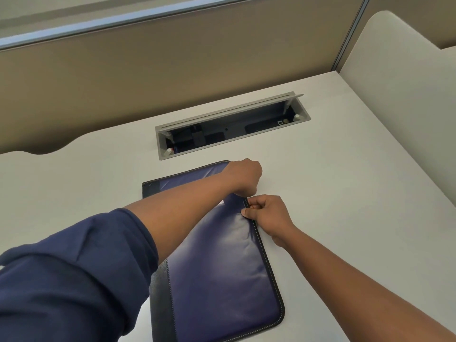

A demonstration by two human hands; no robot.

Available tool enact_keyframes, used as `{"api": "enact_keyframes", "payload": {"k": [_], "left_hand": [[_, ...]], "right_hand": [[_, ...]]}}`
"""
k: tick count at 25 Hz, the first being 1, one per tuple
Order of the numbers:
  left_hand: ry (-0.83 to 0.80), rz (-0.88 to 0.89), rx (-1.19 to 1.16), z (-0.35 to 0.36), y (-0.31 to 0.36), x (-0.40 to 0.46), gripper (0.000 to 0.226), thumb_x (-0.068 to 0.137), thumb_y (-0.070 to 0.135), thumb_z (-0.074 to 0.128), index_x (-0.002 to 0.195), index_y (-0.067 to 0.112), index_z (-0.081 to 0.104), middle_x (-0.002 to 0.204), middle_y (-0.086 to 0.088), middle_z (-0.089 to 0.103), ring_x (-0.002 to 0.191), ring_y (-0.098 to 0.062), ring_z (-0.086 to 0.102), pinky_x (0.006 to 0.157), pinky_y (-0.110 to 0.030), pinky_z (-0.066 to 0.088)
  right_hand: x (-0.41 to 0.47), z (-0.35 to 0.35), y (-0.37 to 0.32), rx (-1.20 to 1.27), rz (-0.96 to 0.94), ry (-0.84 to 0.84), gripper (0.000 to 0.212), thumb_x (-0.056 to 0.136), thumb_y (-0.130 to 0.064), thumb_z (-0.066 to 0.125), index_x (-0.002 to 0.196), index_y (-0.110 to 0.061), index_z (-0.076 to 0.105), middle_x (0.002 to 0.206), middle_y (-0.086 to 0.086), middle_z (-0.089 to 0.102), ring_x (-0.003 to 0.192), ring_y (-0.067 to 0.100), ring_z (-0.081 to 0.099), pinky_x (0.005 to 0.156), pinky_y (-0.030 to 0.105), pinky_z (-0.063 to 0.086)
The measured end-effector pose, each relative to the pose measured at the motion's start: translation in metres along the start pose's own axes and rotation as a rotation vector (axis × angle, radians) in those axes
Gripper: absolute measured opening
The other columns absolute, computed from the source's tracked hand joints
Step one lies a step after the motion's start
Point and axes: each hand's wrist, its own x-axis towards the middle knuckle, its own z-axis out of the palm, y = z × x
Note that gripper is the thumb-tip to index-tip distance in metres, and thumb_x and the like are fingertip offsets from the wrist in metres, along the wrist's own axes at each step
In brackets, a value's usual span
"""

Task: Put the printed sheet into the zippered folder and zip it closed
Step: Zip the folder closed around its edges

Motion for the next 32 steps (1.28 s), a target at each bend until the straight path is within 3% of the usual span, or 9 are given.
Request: {"api": "enact_keyframes", "payload": {"k": [4,6,8,15,20,24,27,30,32], "left_hand": [[0.041,0.05,0.125,0.003,0.002,0.0,0.013,0.077,0.005,0.063,0.077,0.016,0.055,0.076,-0.001,0.059,0.071,-0.023,0.06,0.066,-0.036,0.048],[0.1,0.068,0.243,0.005,0.0,0.002,0.021,0.077,0.005,0.062,0.074,0.018,0.047,0.069,0.001,0.05,0.067,-0.021,0.054,0.07,-0.035,0.038],[0.159,0.042,0.283,0.003,-0.006,0.006,0.016,0.078,0.005,0.062,0.08,0.016,0.051,0.067,0.001,0.046,0.068,-0.022,0.054,0.073,-0.036,0.036],[0.207,-0.189,-0.012,-0.001,-0.02,0.016,0.027,0.077,0.006,0.061,0.067,0.018,0.039,0.07,-0.001,0.05,0.069,-0.024,0.054,0.068,-0.036,0.036],[0.131,-0.054,0.029,0.003,-0.012,0.006,0.026,0.076,0.004,0.062,0.067,0.02,0.044,0.07,0.0,0.052,0.06,-0.017,0.047,0.057,-0.032,0.03],[0.126,0.02,-0.01,0.012,-0.008,0.001,0.012,0.079,0.009,0.063,0.081,0.02,0.061,0.08,0.003,0.063,0.072,-0.021,0.059,0.06,-0.031,0.036],[0.153,-0.004,-0.151,0.012,-0.021,-0.002,0.006,0.087,0.024,0.068,0.084,0.028,0.065,0.084,0.01,0.065,0.084,-0.019,0.063,0.067,-0.032,0.038],[0.305,-0.145,-0.356,0.015,-0.039,0.0,0.013,0.095,0.035,0.064,0.106,0.031,0.07,0.117,0.004,0.068,0.11,-0.025,0.06,0.089,-0.043,0.046],[0.414,-0.289,-0.407,0.023,-0.051,-0.001,0.028,0.099,0.032,0.057,0.126,0.03,0.064,0.138,-0.001,0.058,0.128,-0.031,0.047,0.1,-0.051,0.037]], "right_hand": [[0.001,-0.002,0.001,0.034,0.017,0.0,0.019,0.066,-0.02,0.088,0.079,-0.03,0.08,0.077,-0.007,0.078,0.076,0.017,0.072,0.092,0.052,0.059],[0.0,-0.003,0.0,0.045,0.025,-0.025,0.018,0.064,-0.022,0.086,0.08,-0.027,0.081,0.079,-0.004,0.08,0.08,0.024,0.076,0.091,0.053,0.059],[0.0,-0.003,0.0,0.044,0.041,-0.036,0.023,0.064,-0.023,0.086,0.087,-0.021,0.081,0.084,0.003,0.081,0.086,0.031,0.077,0.091,0.055,0.059],[0.005,-0.003,-0.001,0.036,0.082,-0.033,0.029,0.061,-0.024,0.09,0.087,-0.017,0.078,0.085,0.007,0.08,0.083,0.027,0.076,0.09,0.054,0.06],[0.004,-0.002,0.001,0.057,0.085,-0.035,0.031,0.059,-0.026,0.087,0.088,-0.017,0.08,0.085,0.006,0.081,0.089,0.034,0.077,0.091,0.055,0.059],[0.002,-0.004,0.001,0.059,0.053,-0.056,0.022,0.065,-0.023,0.088,0.085,-0.017,0.081,0.082,0.003,0.081,0.083,0.033,0.076,0.085,0.047,0.062],[0.009,-0.013,-0.004,0.139,0.083,-0.084,0.011,0.081,-0.021,0.083,0.087,-0.013,0.078,0.077,0.002,0.076,0.06,0.019,0.067,0.057,0.028,0.055],[0.021,-0.016,-0.011,0.101,0.042,-0.048,0.019,0.09,-0.013,0.07,0.108,-0.016,0.067,0.083,0.003,0.072,0.056,0.017,0.071,0.049,0.022,0.05],[0.028,-0.013,-0.013,-0.046,-0.079,-0.035,0.034,0.091,-0.011,0.065,0.123,-0.023,0.064,0.088,-0.002,0.068,0.057,0.017,0.072,0.055,0.023,0.054]]}}
